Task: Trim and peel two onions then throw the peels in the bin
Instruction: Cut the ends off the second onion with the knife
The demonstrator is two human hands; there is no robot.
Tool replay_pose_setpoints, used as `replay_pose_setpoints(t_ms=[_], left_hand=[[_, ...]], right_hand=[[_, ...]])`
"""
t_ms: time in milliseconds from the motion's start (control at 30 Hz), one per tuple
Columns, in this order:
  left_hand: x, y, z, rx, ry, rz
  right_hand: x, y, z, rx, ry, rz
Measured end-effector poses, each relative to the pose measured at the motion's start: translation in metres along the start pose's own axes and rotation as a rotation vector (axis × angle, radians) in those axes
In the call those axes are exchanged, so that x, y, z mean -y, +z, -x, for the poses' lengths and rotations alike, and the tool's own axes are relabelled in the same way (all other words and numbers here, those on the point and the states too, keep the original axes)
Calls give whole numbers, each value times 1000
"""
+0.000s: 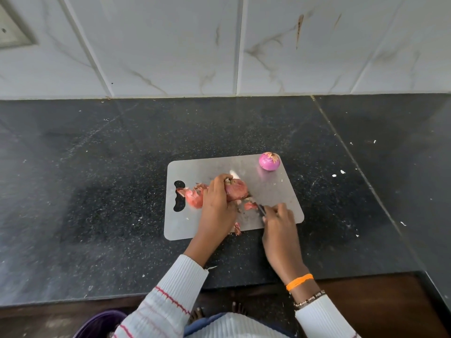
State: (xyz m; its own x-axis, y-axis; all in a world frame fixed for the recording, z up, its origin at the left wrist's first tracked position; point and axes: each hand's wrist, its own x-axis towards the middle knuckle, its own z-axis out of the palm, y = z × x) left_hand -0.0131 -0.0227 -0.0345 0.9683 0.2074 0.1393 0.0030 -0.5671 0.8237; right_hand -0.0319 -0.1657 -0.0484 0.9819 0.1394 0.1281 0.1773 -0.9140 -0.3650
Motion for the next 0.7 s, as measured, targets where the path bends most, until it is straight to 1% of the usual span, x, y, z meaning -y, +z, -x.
replay_pose_setpoints(t_ms=[100, 200, 267, 300, 367, 433, 500, 567, 700], left_hand=[[-2, -1, -5, -13, 24, -31], [-3, -2, -8, -4, 10, -3], [-2, -2, -8, -6, -15, 28], [0, -2, -8, -7, -30, 45], [2, -3, -9, 2, -54, 91], [2, -5, -10, 13, -79, 115], [3, -6, -12, 15, -83, 84], [2, -7, -13, 19, -73, 34], [-3, -4, -17, 69, -43, -101]], right_hand=[[10, 3, 0, 15, -35, -120], [3, -1, -8, -60, 25, -203], [-4, -3, -11, -95, 76, -177], [-5, -3, -11, -91, 86, -149], [1, -1, -9, -45, 47, -118], [11, 3, -7, 9, -20, -149], [16, 3, -9, 46, -24, -222], [15, -3, -15, 61, 53, -352], [8, -16, -26, 110, 264, -581]])
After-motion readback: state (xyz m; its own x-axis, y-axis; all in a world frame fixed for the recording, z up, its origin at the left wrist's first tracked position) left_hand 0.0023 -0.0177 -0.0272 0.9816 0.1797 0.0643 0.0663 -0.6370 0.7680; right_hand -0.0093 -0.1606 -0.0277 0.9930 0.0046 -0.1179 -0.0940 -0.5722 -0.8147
